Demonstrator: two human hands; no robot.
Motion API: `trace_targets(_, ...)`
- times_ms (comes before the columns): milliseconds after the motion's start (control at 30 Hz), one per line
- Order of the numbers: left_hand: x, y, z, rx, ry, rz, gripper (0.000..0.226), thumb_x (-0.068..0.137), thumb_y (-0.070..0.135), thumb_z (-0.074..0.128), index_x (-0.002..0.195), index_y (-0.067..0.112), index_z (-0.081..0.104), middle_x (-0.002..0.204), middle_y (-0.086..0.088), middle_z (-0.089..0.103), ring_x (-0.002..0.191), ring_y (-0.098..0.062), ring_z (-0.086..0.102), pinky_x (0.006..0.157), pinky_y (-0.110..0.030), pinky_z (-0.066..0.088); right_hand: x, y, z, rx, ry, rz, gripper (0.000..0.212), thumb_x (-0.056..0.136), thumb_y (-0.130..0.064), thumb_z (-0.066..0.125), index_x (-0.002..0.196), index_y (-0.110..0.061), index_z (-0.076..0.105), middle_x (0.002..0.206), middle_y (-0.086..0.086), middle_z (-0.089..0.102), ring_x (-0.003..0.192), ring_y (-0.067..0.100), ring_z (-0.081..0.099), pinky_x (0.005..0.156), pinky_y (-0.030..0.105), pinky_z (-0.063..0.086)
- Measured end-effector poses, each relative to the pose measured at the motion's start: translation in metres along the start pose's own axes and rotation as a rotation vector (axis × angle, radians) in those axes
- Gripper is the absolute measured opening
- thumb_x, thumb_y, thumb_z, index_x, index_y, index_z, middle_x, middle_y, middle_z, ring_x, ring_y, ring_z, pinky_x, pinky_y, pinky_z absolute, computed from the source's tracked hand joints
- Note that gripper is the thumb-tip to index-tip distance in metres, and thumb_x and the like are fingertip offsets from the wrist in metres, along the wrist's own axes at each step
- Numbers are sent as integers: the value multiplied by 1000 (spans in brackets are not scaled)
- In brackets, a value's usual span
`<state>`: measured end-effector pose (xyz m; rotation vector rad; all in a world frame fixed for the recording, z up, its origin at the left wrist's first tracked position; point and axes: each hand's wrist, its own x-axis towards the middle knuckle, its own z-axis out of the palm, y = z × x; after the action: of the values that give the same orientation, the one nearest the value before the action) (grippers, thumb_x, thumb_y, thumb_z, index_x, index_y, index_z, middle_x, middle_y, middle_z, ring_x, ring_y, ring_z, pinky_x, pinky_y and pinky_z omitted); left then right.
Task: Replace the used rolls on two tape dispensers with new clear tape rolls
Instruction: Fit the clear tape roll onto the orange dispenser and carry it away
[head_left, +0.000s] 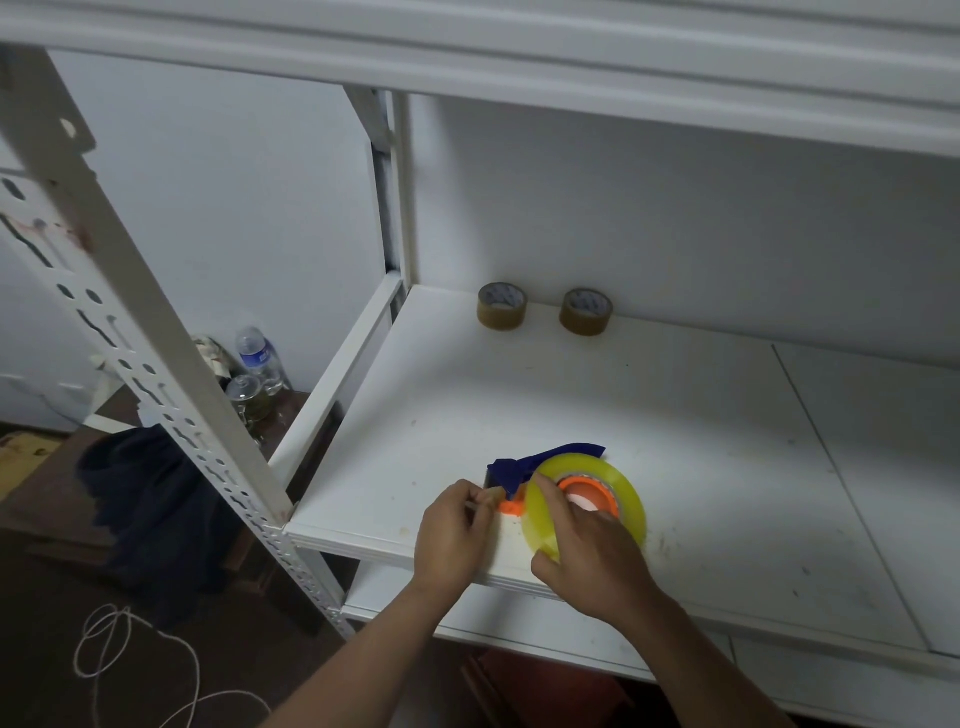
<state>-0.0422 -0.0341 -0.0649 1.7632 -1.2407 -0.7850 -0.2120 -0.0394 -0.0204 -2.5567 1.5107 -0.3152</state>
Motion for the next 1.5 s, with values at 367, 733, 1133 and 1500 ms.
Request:
trace_targets(367, -1, 7, -6, 5, 20, -19, 17, 91, 17, 59, 76, 20, 51, 70, 12, 59, 65, -5, 54, 54, -10, 38, -2, 8, 11, -66, 64, 2, 81, 82, -46, 59, 148, -14, 23, 97, 1, 71, 87, 21, 64, 91, 35, 48)
trace_targets(733, 2, 17, -14, -128, -8, -106, 24, 88, 17, 60, 69, 17, 46, 66, 5, 51, 63, -11, 46, 53, -10, 37, 1, -5, -1, -22, 31, 32, 76, 89, -47, 50, 149, -15, 15, 110, 4, 67, 105, 24, 57, 95, 31, 40)
trace_targets(1133, 8, 4, -9, -113, 15, -144, 12, 88, 15, 58, 79, 8, 54, 72, 0, 59, 65, -11, 50, 58, -23, 37, -6, -3, -1, 35, -11, -54, 79, 85, -39, 52, 150, -19, 10, 116, 4, 63, 97, 21, 58, 86, 30, 42)
trace_targets(1500, 9, 3, -12, -256, 66, -201, 7, 89, 14, 55, 84, 13, 51, 77, -9, 63, 55, -17, 55, 55, -30, 47, -9, -5, -1, -63, 65, -46, 81, 77, -48, 61, 145, -17, 30, 97, -1, 71, 91, 21, 63, 95, 33, 45)
